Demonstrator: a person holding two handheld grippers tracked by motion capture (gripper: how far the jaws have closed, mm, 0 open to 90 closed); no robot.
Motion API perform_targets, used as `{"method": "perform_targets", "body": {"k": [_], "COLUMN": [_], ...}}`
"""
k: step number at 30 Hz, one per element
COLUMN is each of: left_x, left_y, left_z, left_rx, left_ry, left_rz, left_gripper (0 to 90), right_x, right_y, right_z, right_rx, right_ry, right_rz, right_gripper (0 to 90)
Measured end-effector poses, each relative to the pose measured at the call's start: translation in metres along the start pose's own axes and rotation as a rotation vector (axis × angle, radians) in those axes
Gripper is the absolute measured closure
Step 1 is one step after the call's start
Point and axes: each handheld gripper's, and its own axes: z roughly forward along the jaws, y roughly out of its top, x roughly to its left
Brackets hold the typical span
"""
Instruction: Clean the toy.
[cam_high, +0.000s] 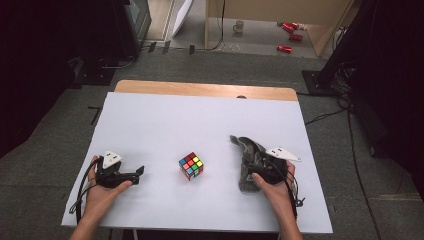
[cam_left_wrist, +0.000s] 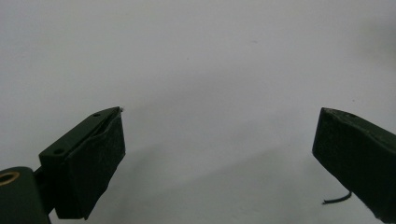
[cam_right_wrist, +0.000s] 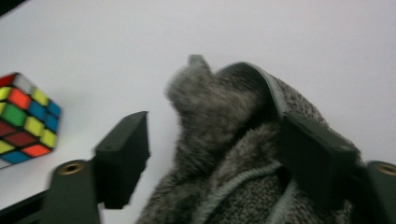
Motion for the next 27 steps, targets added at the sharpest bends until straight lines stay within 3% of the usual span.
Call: {"method": "perform_targets", "body": {"k": [3, 7, 12, 20, 25, 27], "left_x": [0.002, 0.004, 0.007, 0.009, 0.011, 0.013], "left_y": [0.0, -0.003, -0.007, -0.014, -0.018, -0.019], "left_z": [-0.001, -0.003, -0.007, -0.014, -0.018, -0.018], "left_rx": [0.006, 0.02, 0.026, 0.044, 0.052, 0.056], "left_ry": [0.014, 0.028, 0.034, 0.051, 0.061, 0.069], "left_rz": [-0.005, -0.012, -0.017, -0.016, -0.018, -0.026], "left_gripper": [2.8, 2.8, 2.8, 2.8, 2.8, 2.8], "right_x": [0.003, 0.0, -0.01, -0.038, -0.055, -0.064], "right_y": [0.005, 0.006, 0.002, -0.014, -0.026, -0.034], "right_z": [-0.008, -0.022, -0.031, -0.046, -0.049, -0.05], "right_rx": [-0.024, -0.06, -0.056, -0.023, 0.002, 0.037], "right_ry": [0.041, 0.047, 0.012, -0.051, -0.09, -0.105], "right_rz": [-0.026, -0.033, -0.045, -0.038, -0.013, 0.005], "right_gripper": [13.0, 8.6, 6.4, 2.2, 1.8, 1.8]}}
